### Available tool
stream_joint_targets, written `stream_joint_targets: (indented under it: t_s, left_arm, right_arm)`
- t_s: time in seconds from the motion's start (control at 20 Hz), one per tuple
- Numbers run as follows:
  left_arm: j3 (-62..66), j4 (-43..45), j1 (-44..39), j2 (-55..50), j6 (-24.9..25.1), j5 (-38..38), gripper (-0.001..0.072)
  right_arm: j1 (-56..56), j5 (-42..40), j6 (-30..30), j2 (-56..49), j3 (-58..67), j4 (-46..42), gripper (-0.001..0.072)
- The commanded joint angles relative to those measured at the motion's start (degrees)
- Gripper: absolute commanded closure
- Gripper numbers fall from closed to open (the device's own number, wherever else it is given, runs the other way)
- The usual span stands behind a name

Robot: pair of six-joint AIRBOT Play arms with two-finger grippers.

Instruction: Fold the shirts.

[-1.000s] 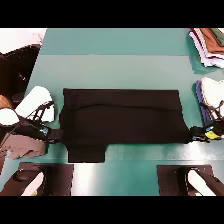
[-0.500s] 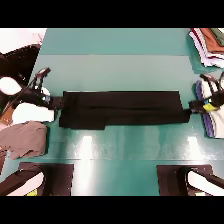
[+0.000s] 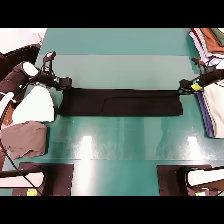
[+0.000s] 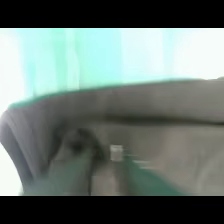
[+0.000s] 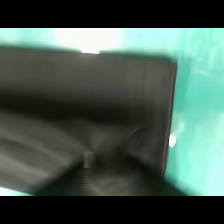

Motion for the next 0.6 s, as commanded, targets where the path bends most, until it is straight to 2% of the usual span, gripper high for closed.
stream_joint_targets:
  t_s: [0.0, 0.15, 0.2, 0.25, 0.3, 0.4, 0.45, 0.5, 0.55]
  left_arm:
    - [1.25, -0.09, 0.09, -1.25, -2.14, -0.13, 0.0033]
    - [4.44, -0.02, 0.07, -1.25, -2.45, -8.76, 0.0049]
    - [5.11, -0.13, 0.07, -1.18, -2.43, -11.87, 0.0216]
    - [5.09, -0.20, 0.07, -1.01, -2.29, -13.94, 0.0482]
    - [5.09, -0.42, 0.07, -0.94, -1.70, -15.32, 0.0684]
    - [5.09, -2.64, 0.04, -0.96, -1.38, -16.02, 0.0670]
    - [5.09, -4.85, 0.00, -0.96, -1.36, -16.00, 0.0670]
    - [5.07, -7.50, 0.00, -0.96, -0.94, -15.91, 0.0670]
    - [5.07, -10.34, 0.00, -0.96, 0.26, -15.54, 0.0670]
  right_arm:
    - [-1.62, 0.48, -1.88, -4.17, 4.09, 9.99, 0.0223]
    - [-5.53, 5.14, -4.79, -2.99, 3.85, 13.49, 0.0223]
    - [-7.21, 6.51, -5.60, -2.08, 2.73, 13.49, 0.0223]
    - [-9.11, 6.86, -5.68, -0.70, 0.57, 13.51, 0.0223]
    - [-11.17, 6.51, -6.21, 0.76, -2.23, 13.51, 0.0223]
    - [-14.80, 6.34, -7.43, 2.34, -7.23, 13.62, 0.0221]
    - [-16.33, 6.49, -7.52, 2.36, -9.25, 13.84, 0.0199]
    - [-17.38, 6.27, -7.61, 1.99, -11.13, 14.47, 0.0130]
    - [-18.10, 5.73, -7.91, 1.29, -12.92, 14.67, 0.0129]
